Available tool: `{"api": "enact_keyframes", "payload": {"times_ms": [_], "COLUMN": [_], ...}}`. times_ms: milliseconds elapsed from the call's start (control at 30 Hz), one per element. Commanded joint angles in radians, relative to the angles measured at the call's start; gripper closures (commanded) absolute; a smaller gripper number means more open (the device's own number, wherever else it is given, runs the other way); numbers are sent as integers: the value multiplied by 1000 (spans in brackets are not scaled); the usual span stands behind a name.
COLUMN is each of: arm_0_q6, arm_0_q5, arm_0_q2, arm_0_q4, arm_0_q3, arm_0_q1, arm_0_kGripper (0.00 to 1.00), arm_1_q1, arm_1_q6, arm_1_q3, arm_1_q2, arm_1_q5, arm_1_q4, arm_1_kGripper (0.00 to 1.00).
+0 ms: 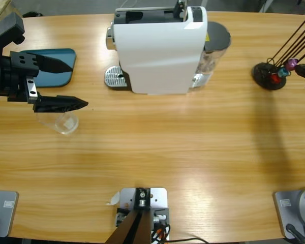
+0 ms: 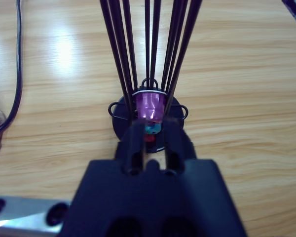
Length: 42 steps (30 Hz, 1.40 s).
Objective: Pour coffee
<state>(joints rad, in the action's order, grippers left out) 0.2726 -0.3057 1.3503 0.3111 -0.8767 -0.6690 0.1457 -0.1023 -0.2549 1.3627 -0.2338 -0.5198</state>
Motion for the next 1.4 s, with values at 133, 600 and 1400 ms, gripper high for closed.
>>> {"api": "enact_keyframes", "payload": {"times_ms": [133,600,1400], "arm_0_q6": [-4,-7,-9], "arm_0_q5": [5,7,8], "arm_0_q2": [-16,-15,-16], "arm_0_q4": [-15,-15,-18], "arm_0_q3": [36,36,36], "arm_0_q1": [-14,-14,-14], "arm_0_kGripper": [0,9,9], "arm_1_q1": [32,32,29], "arm_1_q6": [13,14,18], "arm_1_q3": [6,33,45], "arm_1_q2": [11,86,98], "arm_1_q5": [-11,-5,-2], "arm_1_q4": [-30,-118,-100], "arm_1_kGripper": [287,483,622]}}
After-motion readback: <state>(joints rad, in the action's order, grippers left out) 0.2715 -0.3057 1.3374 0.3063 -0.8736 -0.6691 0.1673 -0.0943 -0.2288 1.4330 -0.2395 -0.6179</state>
